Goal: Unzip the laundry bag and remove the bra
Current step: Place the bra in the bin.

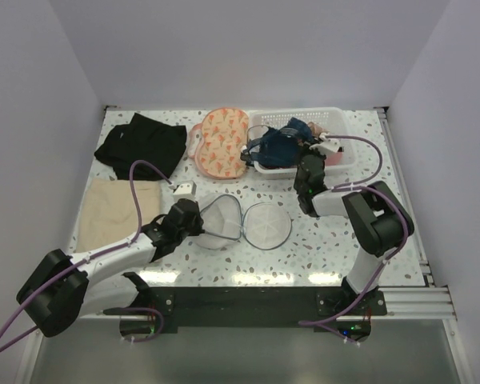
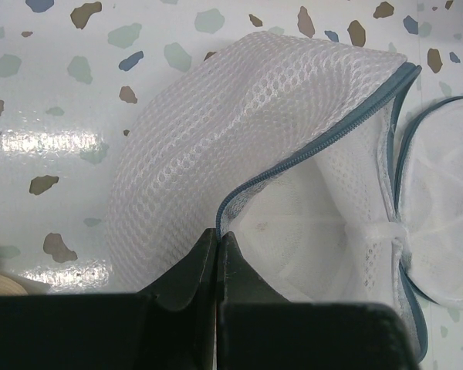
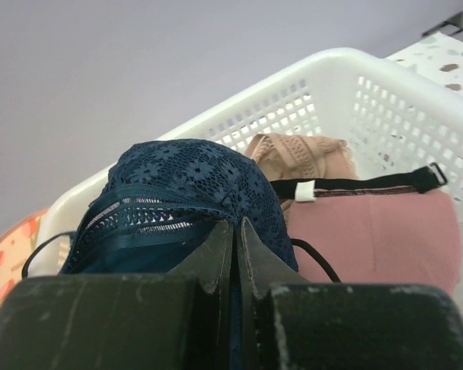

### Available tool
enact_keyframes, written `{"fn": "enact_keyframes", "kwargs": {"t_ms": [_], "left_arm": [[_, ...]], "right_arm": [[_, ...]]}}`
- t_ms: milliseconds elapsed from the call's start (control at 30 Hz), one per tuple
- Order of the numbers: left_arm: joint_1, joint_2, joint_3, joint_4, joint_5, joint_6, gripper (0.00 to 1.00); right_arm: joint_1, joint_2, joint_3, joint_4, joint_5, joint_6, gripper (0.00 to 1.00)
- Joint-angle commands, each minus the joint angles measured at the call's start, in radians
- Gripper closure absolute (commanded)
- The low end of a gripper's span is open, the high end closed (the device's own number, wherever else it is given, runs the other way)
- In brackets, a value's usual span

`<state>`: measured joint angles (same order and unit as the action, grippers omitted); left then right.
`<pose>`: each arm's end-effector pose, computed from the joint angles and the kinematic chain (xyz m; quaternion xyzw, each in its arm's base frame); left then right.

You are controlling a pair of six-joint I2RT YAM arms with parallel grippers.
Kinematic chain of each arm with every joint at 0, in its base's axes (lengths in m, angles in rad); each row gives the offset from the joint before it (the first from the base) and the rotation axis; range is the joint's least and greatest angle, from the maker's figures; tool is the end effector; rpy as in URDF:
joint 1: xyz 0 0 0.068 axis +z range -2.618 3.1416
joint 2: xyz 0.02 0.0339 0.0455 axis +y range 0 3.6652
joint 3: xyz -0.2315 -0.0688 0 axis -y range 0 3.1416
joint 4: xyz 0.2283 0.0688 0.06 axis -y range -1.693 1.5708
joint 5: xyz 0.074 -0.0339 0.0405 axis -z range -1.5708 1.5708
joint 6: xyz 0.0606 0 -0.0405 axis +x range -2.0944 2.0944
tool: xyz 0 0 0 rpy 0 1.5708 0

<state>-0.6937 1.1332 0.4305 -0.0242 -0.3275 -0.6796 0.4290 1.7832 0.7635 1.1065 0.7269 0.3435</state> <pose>0.1917 -0.1340 0.1341 -0.0604 0.9005 -0.1411 0.4068 0.3426 0.1124 0.1871 0.2348 0.6422 0.0370 0.7287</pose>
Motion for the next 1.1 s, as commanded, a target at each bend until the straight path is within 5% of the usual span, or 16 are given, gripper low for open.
{"fn": "enact_keyframes", "kwargs": {"t_ms": [0,233,567,633,867,1067], "left_arm": [[0.006,-0.006,0.033,0.026,-0.004,0.003,1.00],[0.006,-0.010,0.031,0.026,-0.004,-0.001,1.00],[0.006,-0.009,0.039,0.026,-0.005,0.002,1.00],[0.006,-0.006,0.040,0.026,-0.007,0.003,1.00],[0.006,0.003,0.044,0.026,-0.007,0.002,1.00],[0.006,0.013,0.050,0.026,-0.007,0.003,1.00]], "right_arm": [[-0.012,-0.061,0.017,-0.025,0.199,0.087,0.98],[-0.032,-0.073,0.085,-0.215,0.273,0.196,0.95],[-0.111,-0.076,0.258,-0.769,0.270,0.520,0.83],[-0.116,-0.076,0.258,-0.757,0.261,0.506,0.77],[-0.118,-0.094,0.243,-0.741,0.227,0.482,0.28],[-0.116,-0.128,0.217,-0.743,0.213,0.476,0.20]]}}
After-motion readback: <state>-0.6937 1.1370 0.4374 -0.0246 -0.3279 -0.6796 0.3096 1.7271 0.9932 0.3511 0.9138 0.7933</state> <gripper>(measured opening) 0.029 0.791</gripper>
